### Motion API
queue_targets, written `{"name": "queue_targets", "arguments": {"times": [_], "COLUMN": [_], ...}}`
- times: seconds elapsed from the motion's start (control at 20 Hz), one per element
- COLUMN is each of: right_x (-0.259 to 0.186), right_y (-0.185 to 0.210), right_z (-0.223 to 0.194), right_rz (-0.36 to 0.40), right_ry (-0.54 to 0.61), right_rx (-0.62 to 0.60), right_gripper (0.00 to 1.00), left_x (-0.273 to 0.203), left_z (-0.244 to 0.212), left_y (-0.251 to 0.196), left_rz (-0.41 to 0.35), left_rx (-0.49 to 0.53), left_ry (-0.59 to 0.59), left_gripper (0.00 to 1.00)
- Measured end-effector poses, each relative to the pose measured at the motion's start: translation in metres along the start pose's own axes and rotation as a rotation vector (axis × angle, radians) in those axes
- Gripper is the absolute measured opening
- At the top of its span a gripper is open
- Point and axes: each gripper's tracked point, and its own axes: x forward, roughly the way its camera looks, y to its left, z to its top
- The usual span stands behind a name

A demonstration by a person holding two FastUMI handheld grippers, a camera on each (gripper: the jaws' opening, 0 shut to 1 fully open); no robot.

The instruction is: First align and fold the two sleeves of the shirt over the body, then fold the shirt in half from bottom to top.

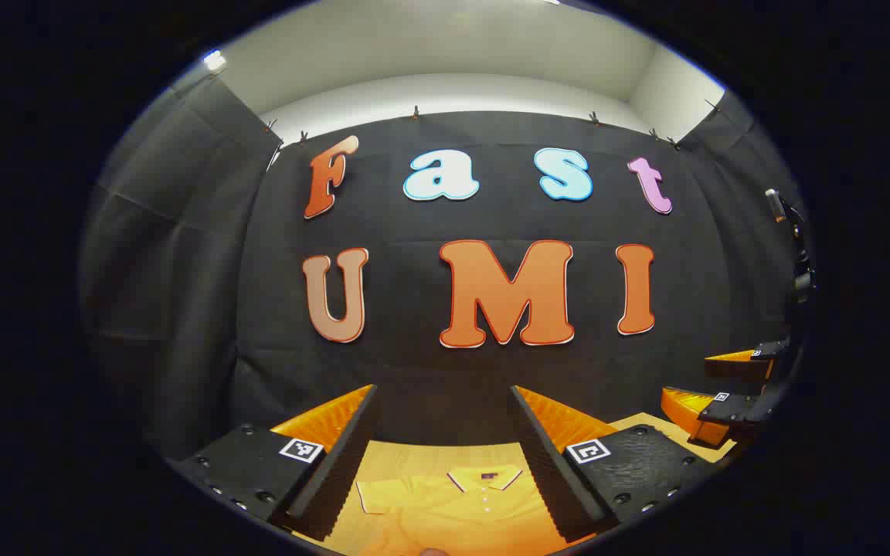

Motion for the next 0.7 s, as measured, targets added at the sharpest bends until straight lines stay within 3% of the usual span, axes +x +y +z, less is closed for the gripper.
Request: {"name": "queue_targets", "arguments": {"times": [0.3,0.7], "right_x": [0.008,0.019], "right_y": [-0.008,-0.002], "right_z": [-0.013,-0.017], "right_rz": [-0.119,-0.161], "right_ry": [0.066,0.100], "right_rx": [0.060,0.044], "right_gripper": [0.98,0.98], "left_x": [0.017,0.020], "left_z": [-0.005,-0.022], "left_y": [0.003,0.035], "left_rz": [-0.083,-0.068], "left_rx": [-0.004,-0.011], "left_ry": [0.007,0.039], "left_gripper": [0.98,0.98]}}
